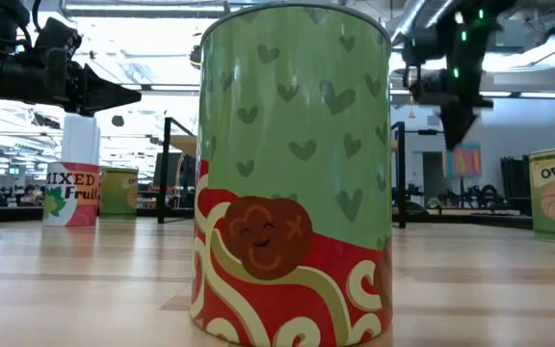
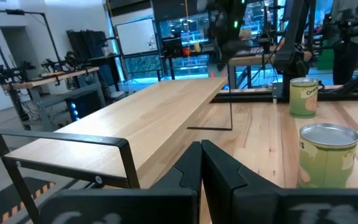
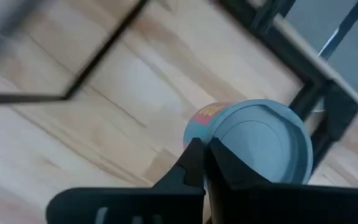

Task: Pick and place cans onto a shelf
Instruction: Put the top right blue small can on the shelf

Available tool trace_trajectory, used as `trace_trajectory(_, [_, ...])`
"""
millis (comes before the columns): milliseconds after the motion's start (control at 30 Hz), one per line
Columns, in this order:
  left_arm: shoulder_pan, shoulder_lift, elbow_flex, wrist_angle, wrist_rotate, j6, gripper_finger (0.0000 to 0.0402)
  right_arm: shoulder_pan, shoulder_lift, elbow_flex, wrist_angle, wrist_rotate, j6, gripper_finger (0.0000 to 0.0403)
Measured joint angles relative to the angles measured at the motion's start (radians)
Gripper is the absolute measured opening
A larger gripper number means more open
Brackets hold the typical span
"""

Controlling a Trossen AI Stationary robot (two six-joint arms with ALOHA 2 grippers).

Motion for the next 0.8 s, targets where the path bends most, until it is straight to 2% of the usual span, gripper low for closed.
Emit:
trace_trajectory(167, [0.0, 0.0, 0.0, 0.001, 0.0, 0.009, 0.0, 0.035, -0.03, 0.203, -0.086, 0.146, 0.092, 0.0015])
trace_trajectory(267, [0.0, 0.0, 0.0, 0.004, 0.0, 0.032, 0.0, 0.054, -0.034, 0.312, -0.027, 0.146, 0.056, 0.0014])
trace_trajectory(433, [0.0, 0.0, 0.0, 0.004, 0.0, 0.05, 0.0, 0.105, 0.028, 0.429, 0.203, -0.029, -0.122, 0.0012])
trace_trajectory(500, [0.0, 0.0, 0.0, 0.005, 0.0, 0.05, 0.0, 0.132, 0.086, 0.477, 0.252, -0.06, -0.161, 0.0012])
trace_trajectory(633, [0.0, 0.0, 0.0, 0.007, 0.0, 0.049, 0.0, 0.18, 0.239, 0.59, 0.265, -0.068, -0.236, 0.0012])
trace_trajectory(800, [0.0, 0.0, 0.0, 0.007, 0.0, 0.06, 0.0, 0.195, 0.45, 0.753, 0.258, -0.133, -0.332, 0.0011])
